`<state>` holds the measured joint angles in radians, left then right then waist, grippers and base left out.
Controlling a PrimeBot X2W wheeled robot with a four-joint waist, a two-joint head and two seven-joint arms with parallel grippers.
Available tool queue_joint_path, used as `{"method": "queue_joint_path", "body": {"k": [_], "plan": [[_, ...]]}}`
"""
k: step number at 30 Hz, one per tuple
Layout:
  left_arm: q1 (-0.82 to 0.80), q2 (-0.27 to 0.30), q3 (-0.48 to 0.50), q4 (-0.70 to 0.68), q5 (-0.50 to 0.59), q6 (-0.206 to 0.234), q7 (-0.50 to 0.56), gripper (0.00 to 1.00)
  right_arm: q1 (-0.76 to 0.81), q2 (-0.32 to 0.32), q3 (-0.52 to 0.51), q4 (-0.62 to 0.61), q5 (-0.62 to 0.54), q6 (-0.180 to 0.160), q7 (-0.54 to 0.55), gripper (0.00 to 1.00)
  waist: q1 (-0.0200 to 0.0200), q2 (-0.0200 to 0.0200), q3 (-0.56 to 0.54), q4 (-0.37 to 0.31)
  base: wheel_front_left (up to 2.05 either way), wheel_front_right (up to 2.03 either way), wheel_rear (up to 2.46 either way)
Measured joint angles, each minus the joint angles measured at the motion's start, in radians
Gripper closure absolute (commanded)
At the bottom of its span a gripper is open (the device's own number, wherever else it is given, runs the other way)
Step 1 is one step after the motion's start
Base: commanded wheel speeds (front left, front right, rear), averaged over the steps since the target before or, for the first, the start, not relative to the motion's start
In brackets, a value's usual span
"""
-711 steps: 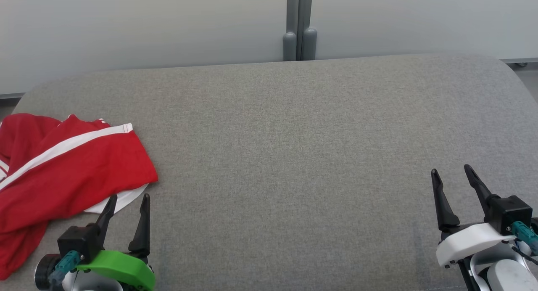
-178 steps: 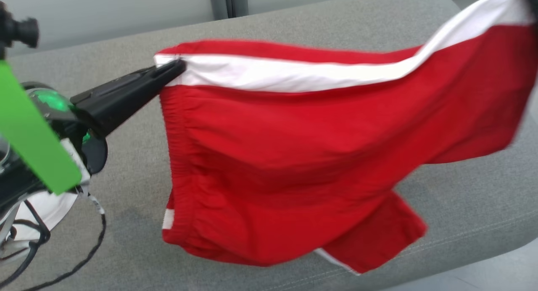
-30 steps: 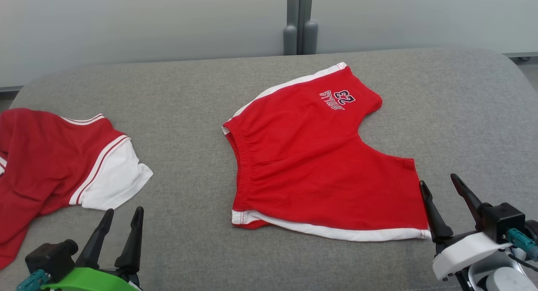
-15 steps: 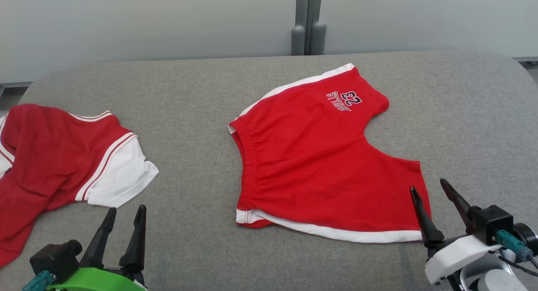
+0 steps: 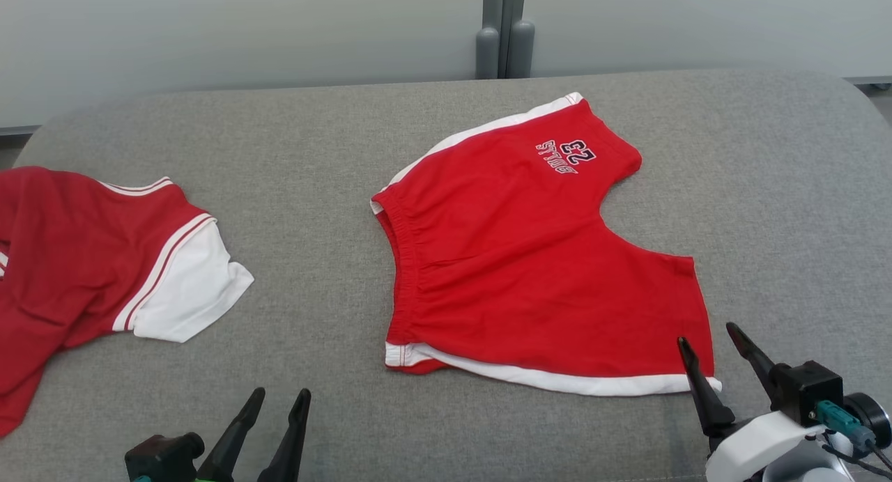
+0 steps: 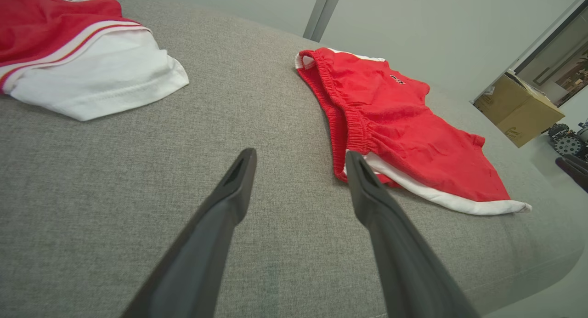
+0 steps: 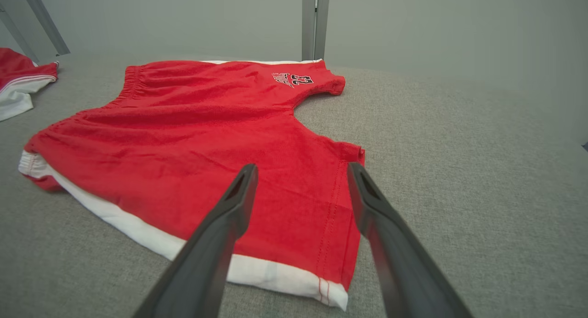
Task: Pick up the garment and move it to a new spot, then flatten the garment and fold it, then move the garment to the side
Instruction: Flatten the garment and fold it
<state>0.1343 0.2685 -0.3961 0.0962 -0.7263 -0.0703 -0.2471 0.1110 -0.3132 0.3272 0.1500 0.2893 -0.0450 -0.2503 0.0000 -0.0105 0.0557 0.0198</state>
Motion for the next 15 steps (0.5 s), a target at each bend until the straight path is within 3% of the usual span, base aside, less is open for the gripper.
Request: {"method": "queue_joint_path", "body": {"k": [15], "plan": [[-0.098,-0.010,-0.034,0.057,0.011,-0.023,0.010,0.00,0.012,0.036,0.038,0.143,0.008,0.026,0.000,0.00,0.0000,0.0000,0.093,-0.068,0.00,0.00,0.00]]}}
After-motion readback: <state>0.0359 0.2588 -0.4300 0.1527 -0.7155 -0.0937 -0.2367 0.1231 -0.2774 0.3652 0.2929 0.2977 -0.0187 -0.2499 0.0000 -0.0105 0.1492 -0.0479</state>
